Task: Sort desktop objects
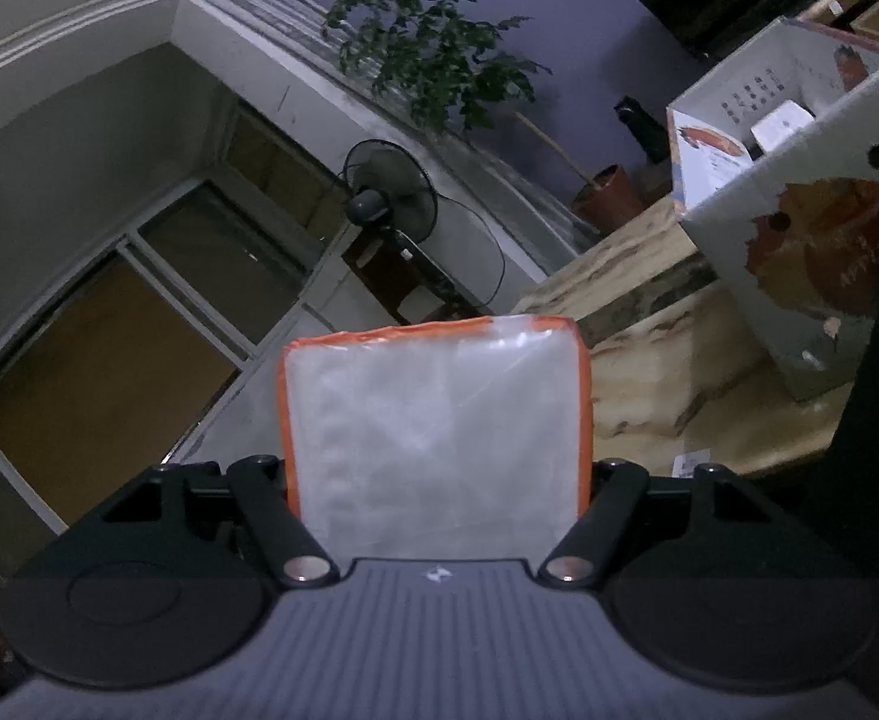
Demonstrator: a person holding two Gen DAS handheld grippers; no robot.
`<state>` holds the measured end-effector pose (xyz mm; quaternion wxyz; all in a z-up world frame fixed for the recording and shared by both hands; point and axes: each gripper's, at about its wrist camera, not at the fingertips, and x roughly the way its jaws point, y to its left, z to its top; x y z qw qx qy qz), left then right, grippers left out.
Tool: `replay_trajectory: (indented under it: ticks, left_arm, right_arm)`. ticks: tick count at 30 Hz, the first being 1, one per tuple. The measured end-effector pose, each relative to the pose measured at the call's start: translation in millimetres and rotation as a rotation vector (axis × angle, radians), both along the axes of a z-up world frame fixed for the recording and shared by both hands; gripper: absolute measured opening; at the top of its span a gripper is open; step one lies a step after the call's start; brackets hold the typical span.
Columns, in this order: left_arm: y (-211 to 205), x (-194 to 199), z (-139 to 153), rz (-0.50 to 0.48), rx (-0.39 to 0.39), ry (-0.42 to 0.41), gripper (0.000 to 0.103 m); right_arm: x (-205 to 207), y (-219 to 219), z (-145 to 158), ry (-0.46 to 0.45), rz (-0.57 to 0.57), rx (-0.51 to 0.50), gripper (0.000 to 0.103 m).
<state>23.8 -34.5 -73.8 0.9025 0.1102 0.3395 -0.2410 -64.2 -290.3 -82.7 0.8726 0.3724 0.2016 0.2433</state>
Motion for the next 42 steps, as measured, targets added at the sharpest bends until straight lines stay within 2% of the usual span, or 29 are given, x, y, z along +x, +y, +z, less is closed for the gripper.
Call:
replay_trajectory:
  ticks: [14,21,25,27,29,34,39,42]
  left_arm:
    - [-1.7,-4.3,-1.0,-0.012,0.011,-0.006,0.102]
    - [-2.4,-5.6,-0.1,-0.012,0.008,-0.016,0.101]
    - [-3.8,-8.1,0.8,-0.023,0.008,-0.029,0.100]
    - [-2.4,-10.1,1.9,-0.033,-0.004,-0.039,0.093]
    - [-2.4,-14.8,3.3,-0.056,-0.016,-0.062,0.076]
    - [-4.6,-20.8,5.0,-0.105,-0.041,-0.082,0.053]
    - [-4.2,-20.9,8.5,-0.141,-0.078,-0.089,0.043]
    - [-0.6,-22.6,13.6,-0.150,-0.127,-0.132,0.037]
  right_arm:
    - [0.9,8.3,3.5,-0.010,0.040,-0.027,0.074]
    - [-3.4,21.6,12.3,-0.052,0.059,-0.120,0.073]
    - [-4.8,24.1,14.5,-0.060,0.069,-0.134,0.074]
    - [-5.4,24.5,15.1,-0.061,0.071,-0.139,0.074]
    - [-6.1,25.9,16.2,-0.064,0.077,-0.147,0.074]
    - [-8.3,29.7,20.4,-0.083,0.097,-0.166,0.074]
    - [-10.8,31.8,26.0,-0.105,0.105,-0.173,0.074]
    - [-9.9,27.0,27.7,-0.118,0.091,-0.149,0.073]
